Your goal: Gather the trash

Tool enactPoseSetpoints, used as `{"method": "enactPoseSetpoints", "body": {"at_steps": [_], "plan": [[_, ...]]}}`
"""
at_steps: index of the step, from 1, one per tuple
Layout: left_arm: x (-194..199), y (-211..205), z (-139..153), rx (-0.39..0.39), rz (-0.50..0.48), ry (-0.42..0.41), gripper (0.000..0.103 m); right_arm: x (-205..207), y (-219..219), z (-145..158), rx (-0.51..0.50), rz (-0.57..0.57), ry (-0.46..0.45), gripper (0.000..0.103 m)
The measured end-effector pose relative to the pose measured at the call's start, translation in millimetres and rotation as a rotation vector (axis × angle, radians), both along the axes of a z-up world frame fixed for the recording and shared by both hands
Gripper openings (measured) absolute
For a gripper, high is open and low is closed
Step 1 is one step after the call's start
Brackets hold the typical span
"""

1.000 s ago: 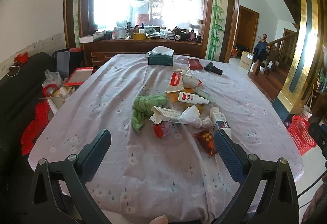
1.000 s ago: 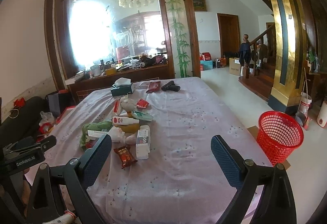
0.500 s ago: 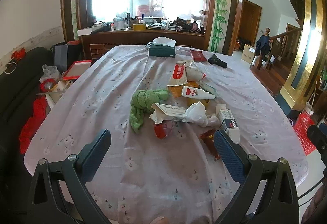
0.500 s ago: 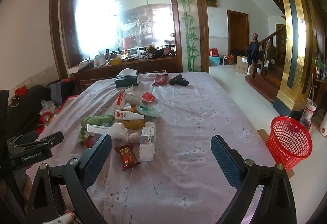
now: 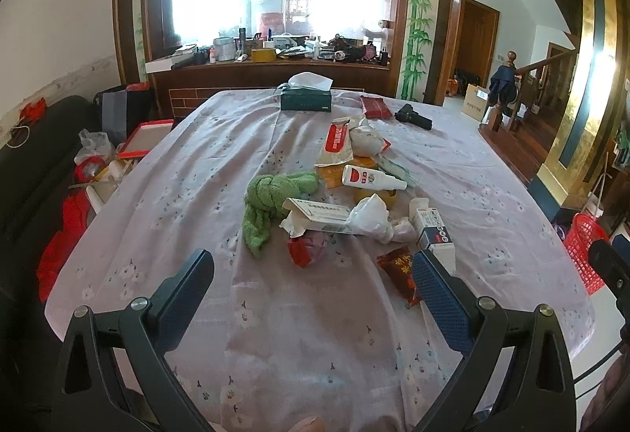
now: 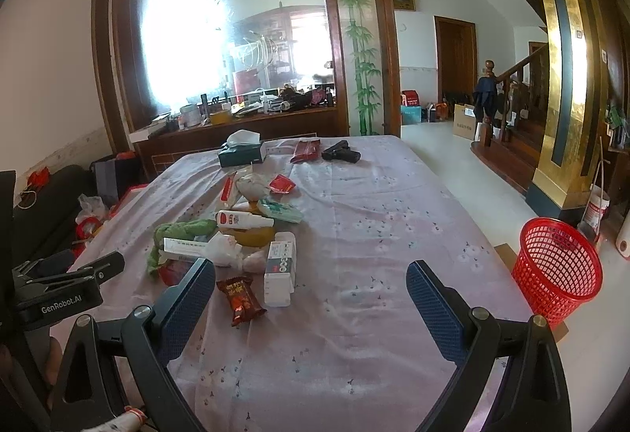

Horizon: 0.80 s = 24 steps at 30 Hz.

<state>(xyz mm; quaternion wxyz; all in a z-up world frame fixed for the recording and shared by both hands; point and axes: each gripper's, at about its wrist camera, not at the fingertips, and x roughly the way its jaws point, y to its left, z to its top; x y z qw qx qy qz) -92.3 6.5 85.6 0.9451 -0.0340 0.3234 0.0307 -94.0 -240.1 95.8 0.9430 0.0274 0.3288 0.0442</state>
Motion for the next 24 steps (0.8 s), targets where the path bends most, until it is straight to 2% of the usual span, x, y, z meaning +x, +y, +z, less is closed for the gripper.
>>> {"method": "enactPoseSetpoints", "body": {"at_steps": [6,24], "plan": [[-2.0,-7.8,0.6,0.003,-0.017,-0.021,0.100,1.4,0.4,-1.2,-0.001,-0.005,-0.001,0.099],[-6.3,-7.4,1.6,-0.005,-0.024,-0.011,0.100,-3.2,-2.5,-4.0,0.000,-0.008,0.006,0.099]]}}
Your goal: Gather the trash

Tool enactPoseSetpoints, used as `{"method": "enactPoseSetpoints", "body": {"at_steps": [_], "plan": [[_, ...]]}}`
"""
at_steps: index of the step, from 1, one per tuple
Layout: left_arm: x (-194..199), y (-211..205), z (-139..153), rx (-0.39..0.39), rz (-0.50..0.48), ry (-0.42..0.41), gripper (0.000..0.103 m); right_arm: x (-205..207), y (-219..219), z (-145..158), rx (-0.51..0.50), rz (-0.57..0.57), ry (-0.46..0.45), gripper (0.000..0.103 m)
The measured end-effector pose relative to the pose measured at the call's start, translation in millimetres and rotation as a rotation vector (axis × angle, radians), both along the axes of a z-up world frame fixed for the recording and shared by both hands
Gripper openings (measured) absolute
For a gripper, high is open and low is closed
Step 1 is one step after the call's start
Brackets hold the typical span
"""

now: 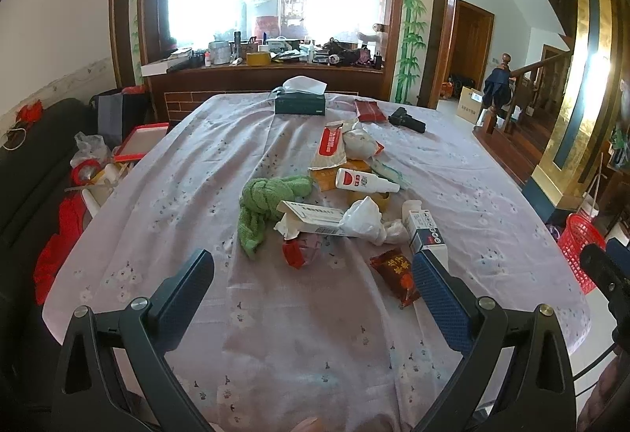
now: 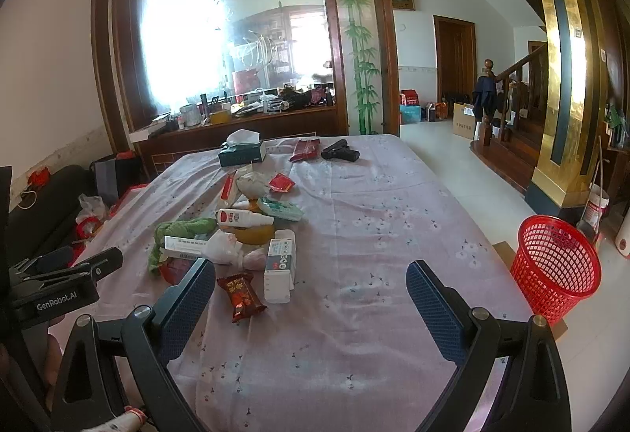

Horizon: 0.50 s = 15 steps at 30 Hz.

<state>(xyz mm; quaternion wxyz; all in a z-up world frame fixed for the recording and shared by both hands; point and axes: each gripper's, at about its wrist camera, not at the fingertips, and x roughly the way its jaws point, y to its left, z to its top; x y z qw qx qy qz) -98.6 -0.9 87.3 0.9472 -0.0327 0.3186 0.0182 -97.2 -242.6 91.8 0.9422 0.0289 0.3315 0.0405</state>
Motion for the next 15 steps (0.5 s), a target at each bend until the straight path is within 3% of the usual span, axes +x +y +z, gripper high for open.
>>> {"method": "enactPoseSetpoints", "body": {"at_steps": [8,15], "plan": [[5,7,-7,-0.037,0.003,0.024,0.100,0,-10,2,0.033,-0.029,-0.023,0.099],[15,14,-12,-0.070,-0.002,0.034,0.100,11,-10,-4,0.070,0.018,0.005,0.099]]}}
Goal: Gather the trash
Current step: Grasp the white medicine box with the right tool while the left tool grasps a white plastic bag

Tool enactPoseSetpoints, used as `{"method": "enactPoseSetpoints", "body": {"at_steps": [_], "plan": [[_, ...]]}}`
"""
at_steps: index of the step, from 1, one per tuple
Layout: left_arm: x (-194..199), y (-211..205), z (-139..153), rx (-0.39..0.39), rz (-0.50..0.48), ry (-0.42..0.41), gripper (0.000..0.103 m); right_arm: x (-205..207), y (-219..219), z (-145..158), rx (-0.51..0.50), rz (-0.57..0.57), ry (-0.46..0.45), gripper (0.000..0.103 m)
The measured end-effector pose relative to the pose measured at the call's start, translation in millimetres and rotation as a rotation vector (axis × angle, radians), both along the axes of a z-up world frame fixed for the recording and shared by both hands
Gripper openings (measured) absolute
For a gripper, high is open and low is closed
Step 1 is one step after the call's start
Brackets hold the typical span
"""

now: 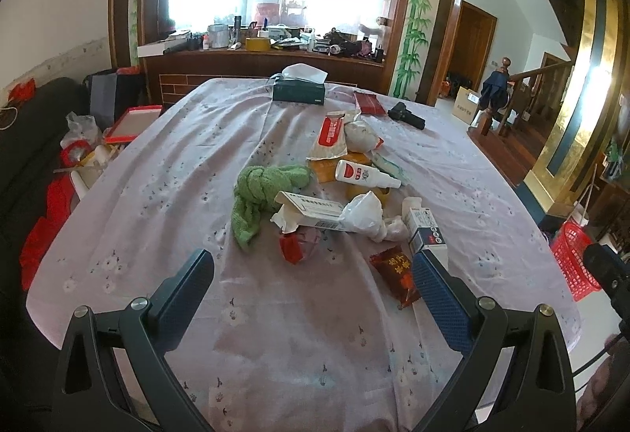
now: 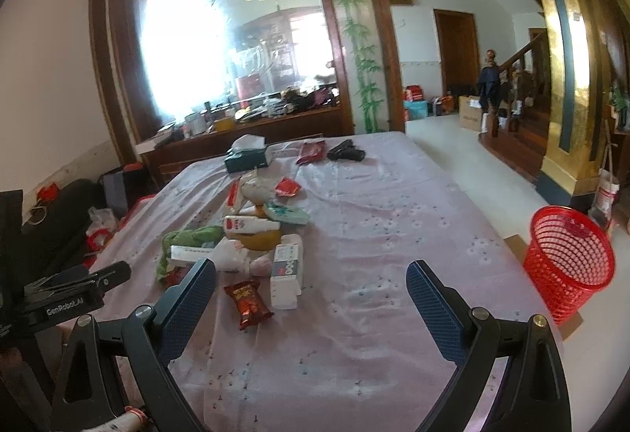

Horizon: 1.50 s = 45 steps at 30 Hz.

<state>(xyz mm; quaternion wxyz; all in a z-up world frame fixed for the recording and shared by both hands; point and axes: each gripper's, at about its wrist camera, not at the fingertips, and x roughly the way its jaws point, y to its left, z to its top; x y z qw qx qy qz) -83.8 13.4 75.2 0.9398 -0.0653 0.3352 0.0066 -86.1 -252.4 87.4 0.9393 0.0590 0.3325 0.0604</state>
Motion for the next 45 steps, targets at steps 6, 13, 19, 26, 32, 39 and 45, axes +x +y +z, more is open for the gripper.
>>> {"method": "enactPoseSetpoints", "body": {"at_steps": [6,13,19,26,32,39,45], "plan": [[17,1,-4,0.046,-0.009,-0.012,0.100,23,5,-19,0.024,0.029,0.060,0.092],[59,11,-3,0.089,-0.076,-0.006,0.100,59,18,-48,0.034,0.072,0.172,0.087],[103,12,-15,0.066,-0.194,0.049,0.100,105,33,-80,0.045,0.102,0.274,0.085],[132,-5,-33,0.019,-0.288,0.101,0.100,154,56,-128,0.020,0.099,0.408,0.064],[150,-26,-46,0.059,-0.330,0.143,0.094,162,64,-150,0.009,0.093,0.460,0.042],[168,-56,-62,0.087,-0.370,0.207,0.060,149,44,-142,0.049,0.072,0.421,0.036],[171,-73,-77,0.129,-0.345,0.259,0.028,135,15,-118,0.062,0.035,0.355,0.036]]}}
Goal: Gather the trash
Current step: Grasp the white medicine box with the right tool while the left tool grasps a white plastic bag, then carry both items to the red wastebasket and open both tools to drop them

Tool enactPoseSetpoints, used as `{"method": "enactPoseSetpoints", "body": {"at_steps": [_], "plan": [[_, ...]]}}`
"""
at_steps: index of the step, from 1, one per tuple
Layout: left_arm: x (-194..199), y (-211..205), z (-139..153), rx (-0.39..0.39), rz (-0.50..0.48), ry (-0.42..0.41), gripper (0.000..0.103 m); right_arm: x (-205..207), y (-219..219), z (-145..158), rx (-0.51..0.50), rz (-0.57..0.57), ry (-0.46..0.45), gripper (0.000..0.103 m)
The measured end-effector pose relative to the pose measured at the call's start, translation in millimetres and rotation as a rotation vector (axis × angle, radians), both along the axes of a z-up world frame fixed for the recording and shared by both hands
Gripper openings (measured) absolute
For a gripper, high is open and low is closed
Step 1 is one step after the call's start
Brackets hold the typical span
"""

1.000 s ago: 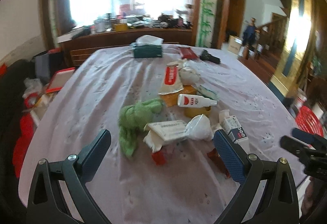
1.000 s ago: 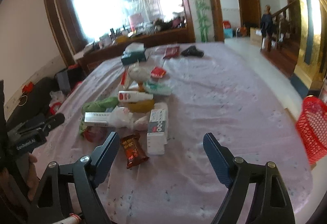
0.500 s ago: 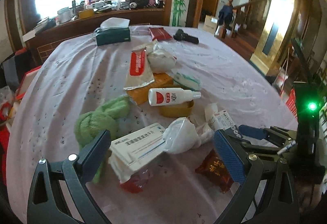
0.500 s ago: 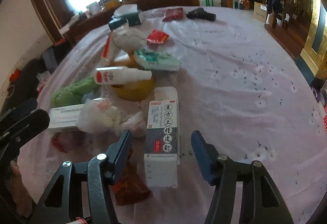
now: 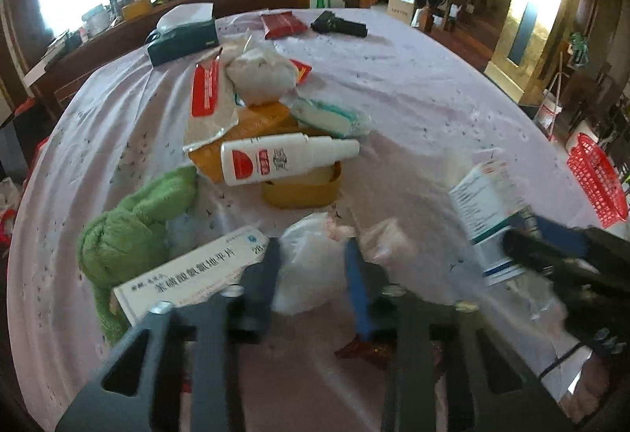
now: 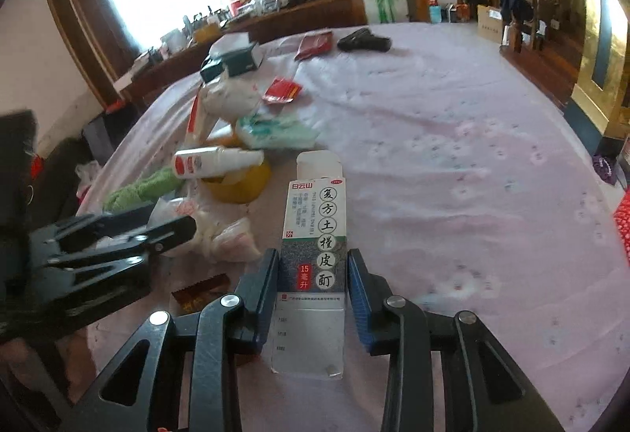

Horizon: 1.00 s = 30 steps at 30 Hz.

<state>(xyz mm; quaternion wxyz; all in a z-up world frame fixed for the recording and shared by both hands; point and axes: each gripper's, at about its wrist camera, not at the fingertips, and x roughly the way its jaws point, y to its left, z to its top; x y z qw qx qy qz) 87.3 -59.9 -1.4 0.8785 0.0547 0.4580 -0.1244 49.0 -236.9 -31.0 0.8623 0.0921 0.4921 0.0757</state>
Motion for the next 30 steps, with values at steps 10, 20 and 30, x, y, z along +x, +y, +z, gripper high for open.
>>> {"method": "enactPoseSetpoints", "body": {"at_steps": [10,20,30], "plan": [[-42,-5,38,-0.080,0.040,-0.113,0.019,-25,-28,40,-0.030,-0.039,-0.110,0.036],[-84,-54,106,-0.193,-0.049,-0.228,0.019,-63,-69,80,-0.030,-0.107,-0.210,0.036],[-112,-164,128,-0.222,-0.285,-0.267,0.019,-120,-156,117,-0.108,-0.313,-0.275,0.036]]}}
